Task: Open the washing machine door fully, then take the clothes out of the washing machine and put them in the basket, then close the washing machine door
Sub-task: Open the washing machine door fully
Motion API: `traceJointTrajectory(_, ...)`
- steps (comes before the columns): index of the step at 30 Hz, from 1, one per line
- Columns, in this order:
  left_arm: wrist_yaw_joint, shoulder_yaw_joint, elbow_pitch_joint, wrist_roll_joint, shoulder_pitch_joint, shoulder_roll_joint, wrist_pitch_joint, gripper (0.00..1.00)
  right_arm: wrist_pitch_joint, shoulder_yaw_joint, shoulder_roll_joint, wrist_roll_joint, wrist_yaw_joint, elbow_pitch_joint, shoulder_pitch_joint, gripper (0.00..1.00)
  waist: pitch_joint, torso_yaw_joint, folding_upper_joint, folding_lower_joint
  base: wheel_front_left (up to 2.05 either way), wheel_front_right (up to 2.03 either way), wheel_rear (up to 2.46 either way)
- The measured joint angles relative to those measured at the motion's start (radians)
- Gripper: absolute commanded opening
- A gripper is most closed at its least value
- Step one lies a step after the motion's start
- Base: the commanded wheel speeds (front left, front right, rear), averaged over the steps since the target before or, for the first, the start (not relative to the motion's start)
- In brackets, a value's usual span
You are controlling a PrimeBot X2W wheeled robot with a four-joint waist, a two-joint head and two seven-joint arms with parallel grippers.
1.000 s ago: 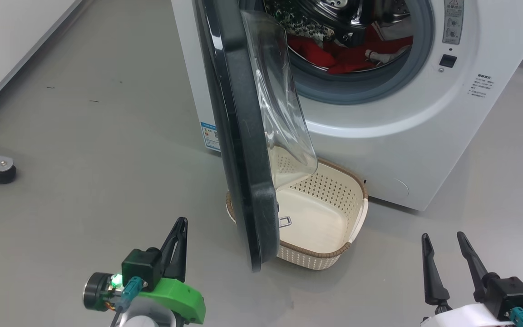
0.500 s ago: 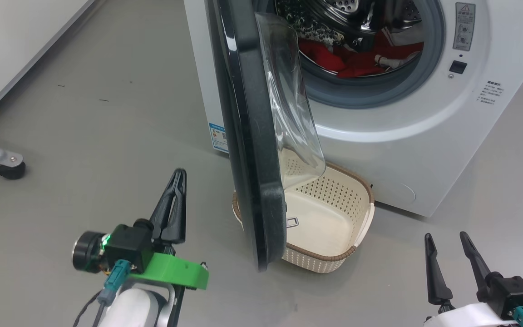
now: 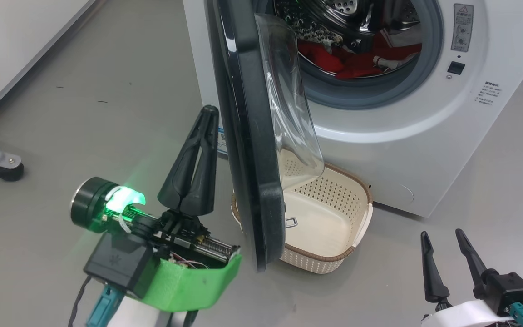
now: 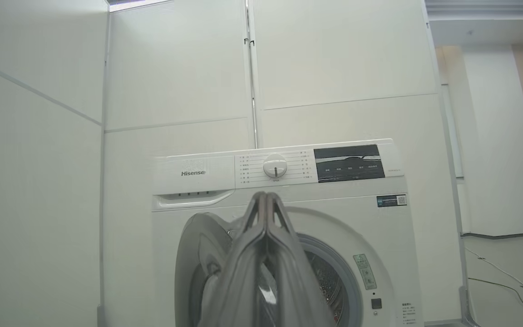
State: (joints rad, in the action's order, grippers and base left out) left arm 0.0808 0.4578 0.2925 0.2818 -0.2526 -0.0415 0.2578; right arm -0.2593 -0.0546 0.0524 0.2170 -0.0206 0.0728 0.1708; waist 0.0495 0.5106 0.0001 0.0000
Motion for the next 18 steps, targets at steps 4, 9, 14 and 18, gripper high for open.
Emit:
traceJointTrajectory(4,-0.031,0.067,0.055,0.012,-0.001,0.000,0.000,0.00,0.000,0.003,-0.004,-0.009,-0.004,0.004,-0.001,1.00,0.000,-0.012,0.0000,0.0000,0.00,0.00,0.00)
traceJointTrajectory(9,-0.086,0.173,0.050,0.019,0.003,-0.002,-0.002,0.00,0.000,0.003,-0.006,-0.010,-0.006,0.012,-0.003,1.00,0.000,-0.021,0.0000,0.0001,0.00,0.00,0.00)
traceJointTrajectory(14,-0.123,0.247,0.002,0.049,0.034,-0.004,-0.055,0.00,0.000,0.002,-0.008,-0.018,-0.013,0.017,-0.004,1.00,0.002,-0.030,0.0000,0.0001,0.00,0.00,0.00)
traceJointTrajectory(18,-0.139,0.275,-0.058,0.072,0.067,-0.007,-0.098,0.00,0.000,0.002,-0.009,-0.018,-0.014,0.021,-0.005,1.00,0.006,-0.037,0.0000,0.0001,0.00,0.00,0.00)
